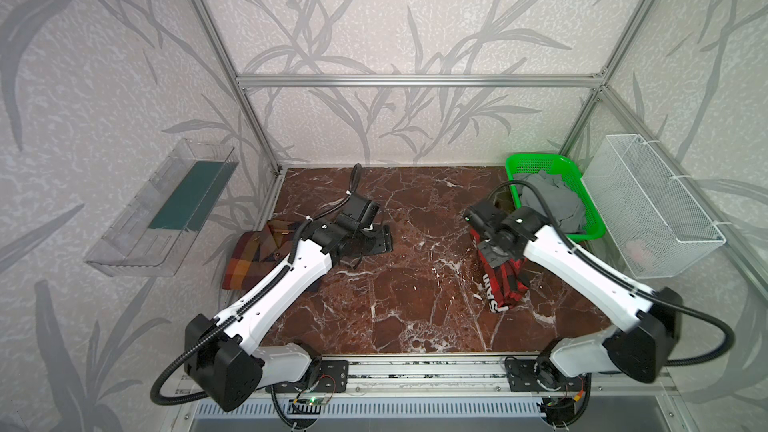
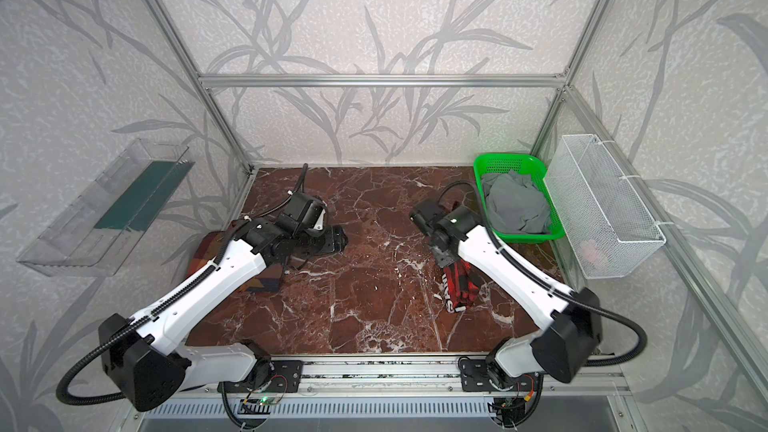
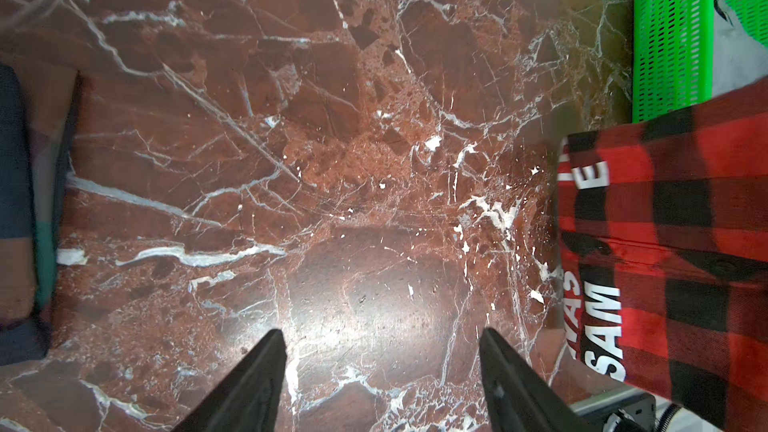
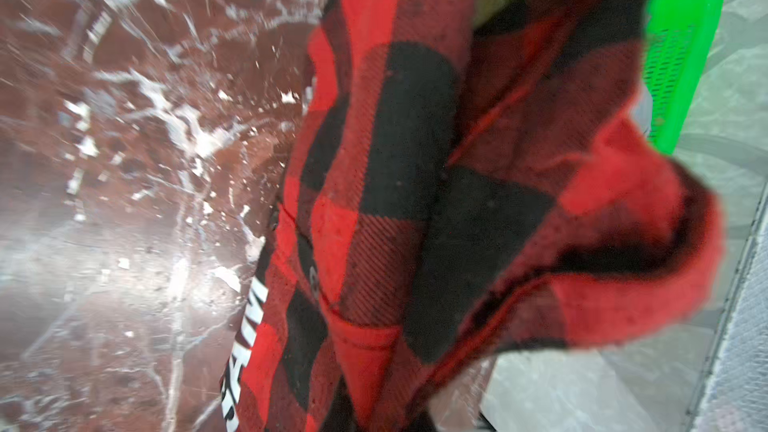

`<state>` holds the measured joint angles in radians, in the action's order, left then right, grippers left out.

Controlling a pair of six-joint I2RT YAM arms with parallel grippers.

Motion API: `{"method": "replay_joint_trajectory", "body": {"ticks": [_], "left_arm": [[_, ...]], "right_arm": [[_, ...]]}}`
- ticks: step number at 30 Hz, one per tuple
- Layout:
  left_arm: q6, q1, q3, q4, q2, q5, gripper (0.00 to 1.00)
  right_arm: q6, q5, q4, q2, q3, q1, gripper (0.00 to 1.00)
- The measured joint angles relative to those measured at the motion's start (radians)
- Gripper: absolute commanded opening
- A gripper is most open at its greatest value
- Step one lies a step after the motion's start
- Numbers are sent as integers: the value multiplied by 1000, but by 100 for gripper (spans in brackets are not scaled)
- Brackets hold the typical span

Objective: Fold and stack the long sleeve shirts

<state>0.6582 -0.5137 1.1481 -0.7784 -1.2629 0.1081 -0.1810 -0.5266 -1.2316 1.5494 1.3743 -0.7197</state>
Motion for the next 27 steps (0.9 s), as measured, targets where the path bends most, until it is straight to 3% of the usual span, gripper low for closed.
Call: {"method": "replay_joint_trajectory", "body": {"ticks": [6,12,14,19,24,27], "left_arm": [[18,73,-125,38,164,28,74],[32,122,-196,32,361,-10,74],[35,131,-213,23,402,-28,75],[58,152,-263,-19,460,-76,75],[82,177,-274,-45,482,-109,76],[94,182,-276,-58,483,-117,76]], "right_arm": [[-85,-59,-77,341,211,-213,0],[-151,-1,-58,557,382,-386,0],[-166,42,-41,602,410,-427,8],[-204,174,21,659,448,-473,40],[-229,324,116,634,434,-482,57],[-238,410,182,566,393,-483,61]]}}
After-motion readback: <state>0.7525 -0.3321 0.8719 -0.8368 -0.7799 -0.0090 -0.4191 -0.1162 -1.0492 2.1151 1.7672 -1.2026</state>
